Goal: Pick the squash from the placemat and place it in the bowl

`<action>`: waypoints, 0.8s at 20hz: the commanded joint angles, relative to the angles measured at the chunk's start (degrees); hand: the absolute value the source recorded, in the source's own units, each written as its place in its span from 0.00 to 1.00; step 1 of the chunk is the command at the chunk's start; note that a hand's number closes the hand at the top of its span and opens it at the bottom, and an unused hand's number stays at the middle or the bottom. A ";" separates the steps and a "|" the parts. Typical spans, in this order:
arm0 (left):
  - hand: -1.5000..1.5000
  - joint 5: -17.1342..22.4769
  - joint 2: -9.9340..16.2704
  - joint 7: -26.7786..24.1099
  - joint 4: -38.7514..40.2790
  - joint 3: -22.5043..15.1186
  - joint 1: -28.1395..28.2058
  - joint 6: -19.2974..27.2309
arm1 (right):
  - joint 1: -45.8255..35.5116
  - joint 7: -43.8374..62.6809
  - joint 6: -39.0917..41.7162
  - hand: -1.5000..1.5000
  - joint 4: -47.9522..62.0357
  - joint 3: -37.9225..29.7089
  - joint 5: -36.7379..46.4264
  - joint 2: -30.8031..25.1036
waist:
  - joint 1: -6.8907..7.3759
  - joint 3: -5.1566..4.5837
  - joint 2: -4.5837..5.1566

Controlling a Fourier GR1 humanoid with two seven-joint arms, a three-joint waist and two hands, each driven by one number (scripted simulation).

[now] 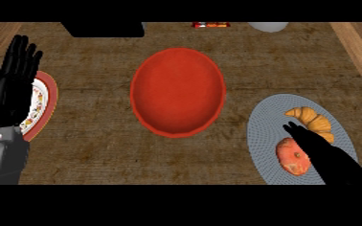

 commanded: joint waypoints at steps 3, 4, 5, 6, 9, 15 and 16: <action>0.50 -0.38 -0.44 -1.44 -0.81 2.16 1.74 -1.64 | -0.50 -3.26 -1.02 0.00 5.66 -1.09 3.90 2.89 | 0.03 0.01 0.01; 0.50 -0.60 -0.30 -0.87 0.96 1.75 0.34 -2.41 | -1.21 -4.30 0.75 0.00 6.67 -2.39 2.68 2.31 | -0.02 0.01 0.02; 0.50 -2.68 -2.59 -3.27 0.04 0.34 2.32 -0.66 | 0.78 -2.69 -1.31 0.00 5.17 -0.12 5.30 4.32 | -0.05 0.00 0.00; 0.50 -0.86 -0.54 1.08 0.09 1.57 -1.85 -1.14 | -5.13 -3.35 -0.07 0.00 11.41 -2.81 3.80 4.14 | 0.11 0.01 0.05; 0.50 -1.86 -2.13 -1.34 -2.49 0.92 3.69 -1.50 | -3.14 -6.18 -5.23 0.00 17.80 -1.73 7.48 5.72 | 0.32 0.02 0.04; 0.50 -2.17 -0.25 2.26 3.17 2.78 -5.63 -1.88 | -5.13 -7.24 -1.33 1.00 14.41 -2.46 8.79 5.77 | -0.13 0.00 0.05; 0.50 -2.73 -2.39 -1.62 1.26 2.24 -0.06 -1.61 | -6.71 -11.38 -5.14 1.00 16.98 -4.18 8.58 5.10 | 0.10 0.01 0.04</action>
